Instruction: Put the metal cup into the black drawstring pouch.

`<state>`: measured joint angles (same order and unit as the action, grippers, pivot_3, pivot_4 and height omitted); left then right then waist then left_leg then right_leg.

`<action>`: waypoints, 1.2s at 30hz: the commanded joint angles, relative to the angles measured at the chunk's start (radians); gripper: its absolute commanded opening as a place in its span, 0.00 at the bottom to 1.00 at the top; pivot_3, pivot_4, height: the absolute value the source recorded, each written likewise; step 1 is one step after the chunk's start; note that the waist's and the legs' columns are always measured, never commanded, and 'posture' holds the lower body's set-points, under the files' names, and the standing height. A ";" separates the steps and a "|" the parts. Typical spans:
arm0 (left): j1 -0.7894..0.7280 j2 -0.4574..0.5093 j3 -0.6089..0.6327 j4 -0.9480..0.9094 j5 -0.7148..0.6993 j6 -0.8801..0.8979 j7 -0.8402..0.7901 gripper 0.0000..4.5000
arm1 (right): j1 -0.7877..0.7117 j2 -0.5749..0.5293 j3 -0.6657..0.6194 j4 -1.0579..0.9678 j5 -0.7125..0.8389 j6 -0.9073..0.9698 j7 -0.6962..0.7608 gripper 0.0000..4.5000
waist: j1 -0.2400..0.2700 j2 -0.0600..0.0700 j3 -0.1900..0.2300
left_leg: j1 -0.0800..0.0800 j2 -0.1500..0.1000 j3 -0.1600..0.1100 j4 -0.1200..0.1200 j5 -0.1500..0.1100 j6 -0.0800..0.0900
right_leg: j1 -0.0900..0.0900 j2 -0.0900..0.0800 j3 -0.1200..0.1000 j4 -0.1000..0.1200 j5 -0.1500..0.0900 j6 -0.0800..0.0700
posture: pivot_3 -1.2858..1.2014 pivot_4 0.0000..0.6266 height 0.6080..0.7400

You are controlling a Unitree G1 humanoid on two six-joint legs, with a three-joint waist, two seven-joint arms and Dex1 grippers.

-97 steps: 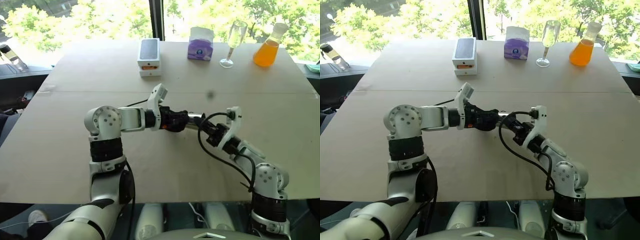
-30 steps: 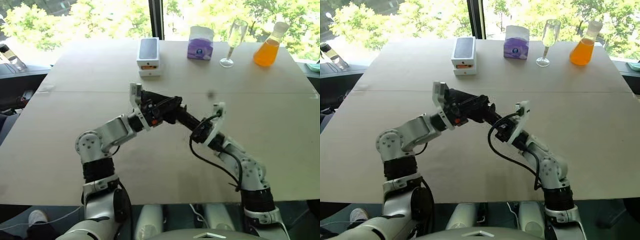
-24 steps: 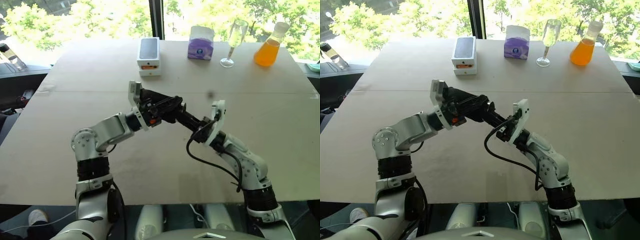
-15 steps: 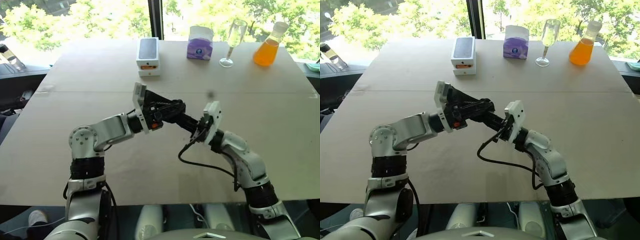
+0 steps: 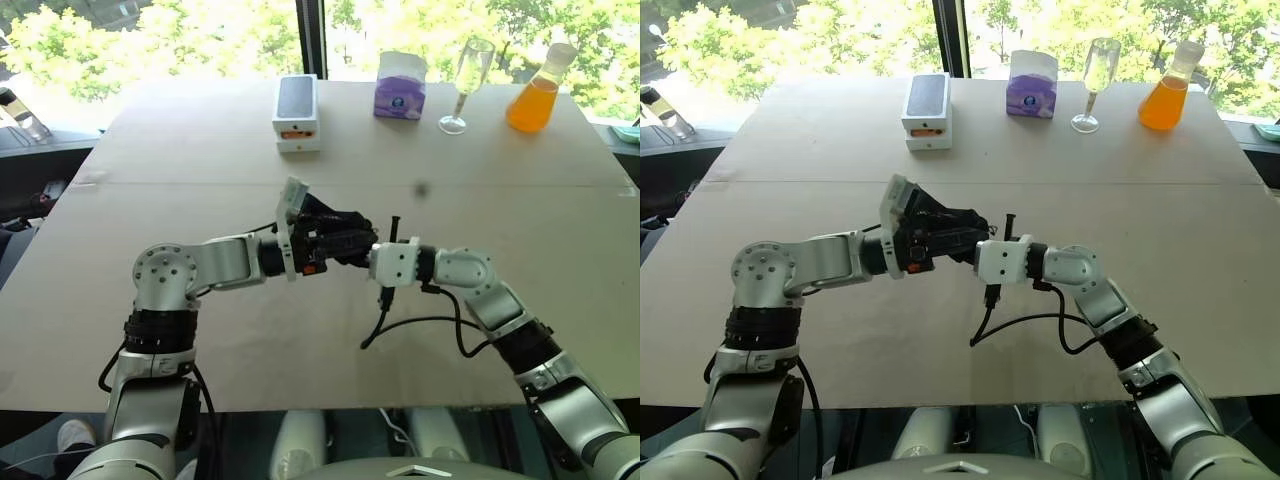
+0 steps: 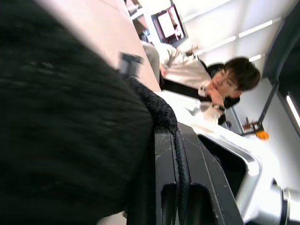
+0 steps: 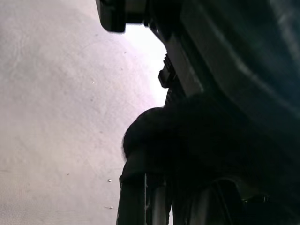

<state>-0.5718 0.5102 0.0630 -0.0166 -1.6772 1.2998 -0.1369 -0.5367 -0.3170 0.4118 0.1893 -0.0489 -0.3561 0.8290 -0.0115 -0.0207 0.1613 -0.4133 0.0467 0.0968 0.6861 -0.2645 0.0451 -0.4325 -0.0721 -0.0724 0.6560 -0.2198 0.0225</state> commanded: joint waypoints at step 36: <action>0.099 -0.051 -0.073 -0.159 0.540 -0.189 -0.158 0.00 | 0.091 0.071 -0.045 -0.030 0.017 0.387 -0.116 0.41 | -0.001 0.001 0.000 | 0.001 0.000 0.001 0.000 0.000 0.000 | 0.000 0.000 0.000 0.001 0.000 0.000 | 0.52 0.24 0.98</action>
<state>-0.4679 0.4488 -0.0040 -0.1334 -1.1826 1.1446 -0.2482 -0.4501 -0.2359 0.3787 0.1948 -0.0058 0.0422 0.7372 -0.0127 -0.0200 0.1617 -0.4126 0.0463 0.0975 0.6860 -0.2645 0.0451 -0.4324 -0.0719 -0.0719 0.6567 -0.2198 0.0224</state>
